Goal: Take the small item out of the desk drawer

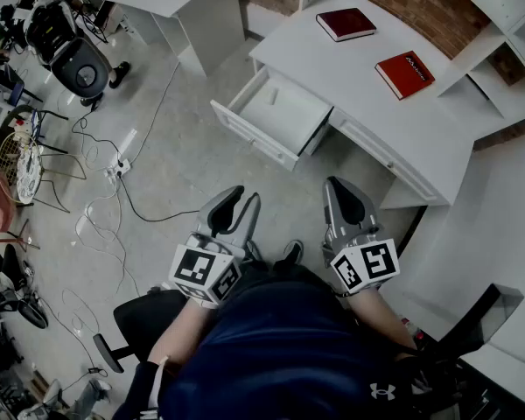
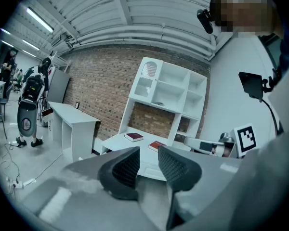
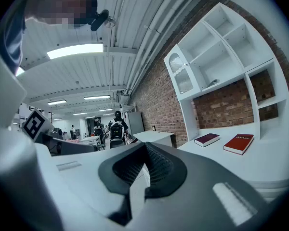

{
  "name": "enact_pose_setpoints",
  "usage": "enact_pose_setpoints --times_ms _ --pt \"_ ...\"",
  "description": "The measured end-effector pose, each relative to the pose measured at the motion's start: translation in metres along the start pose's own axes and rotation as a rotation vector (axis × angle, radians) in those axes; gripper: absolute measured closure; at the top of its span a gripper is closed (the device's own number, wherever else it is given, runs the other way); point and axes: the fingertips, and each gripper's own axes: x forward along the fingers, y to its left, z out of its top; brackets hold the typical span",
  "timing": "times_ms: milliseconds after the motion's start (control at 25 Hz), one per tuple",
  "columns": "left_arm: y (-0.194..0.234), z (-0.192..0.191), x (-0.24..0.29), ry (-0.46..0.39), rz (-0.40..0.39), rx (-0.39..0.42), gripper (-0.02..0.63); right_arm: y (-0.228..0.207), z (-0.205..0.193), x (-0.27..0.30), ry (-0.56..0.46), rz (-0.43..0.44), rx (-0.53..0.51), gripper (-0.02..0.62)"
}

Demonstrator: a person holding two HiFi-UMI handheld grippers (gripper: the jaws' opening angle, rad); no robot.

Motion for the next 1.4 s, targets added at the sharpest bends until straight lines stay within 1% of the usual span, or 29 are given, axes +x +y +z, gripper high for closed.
enact_pose_setpoints --times_ms 120,400,560,800,1080,1240,1400 --pt "-0.012 -0.001 0.015 -0.001 0.000 -0.006 0.479 -0.019 0.002 -0.006 0.004 -0.004 -0.001 0.594" --pt "-0.011 0.000 0.008 -0.012 0.022 -0.003 0.479 -0.016 0.002 -0.018 -0.009 0.003 0.022 0.594" --pt "-0.016 -0.002 0.014 -0.019 0.045 -0.003 0.479 -0.027 0.006 -0.023 -0.025 0.021 0.022 0.594" --pt "-0.022 -0.008 0.021 -0.024 0.065 -0.008 0.479 -0.043 0.004 -0.024 -0.020 0.030 0.033 0.594" --pt "0.001 -0.003 0.036 -0.020 0.088 -0.017 0.479 -0.052 0.002 -0.001 0.003 0.026 0.042 0.592" --pt "0.020 -0.001 0.055 -0.009 0.071 -0.022 0.479 -0.063 0.002 0.018 0.006 -0.006 0.037 0.592" --pt "0.042 0.012 0.079 -0.004 0.036 -0.017 0.479 -0.074 0.007 0.044 0.011 -0.051 0.038 0.592"
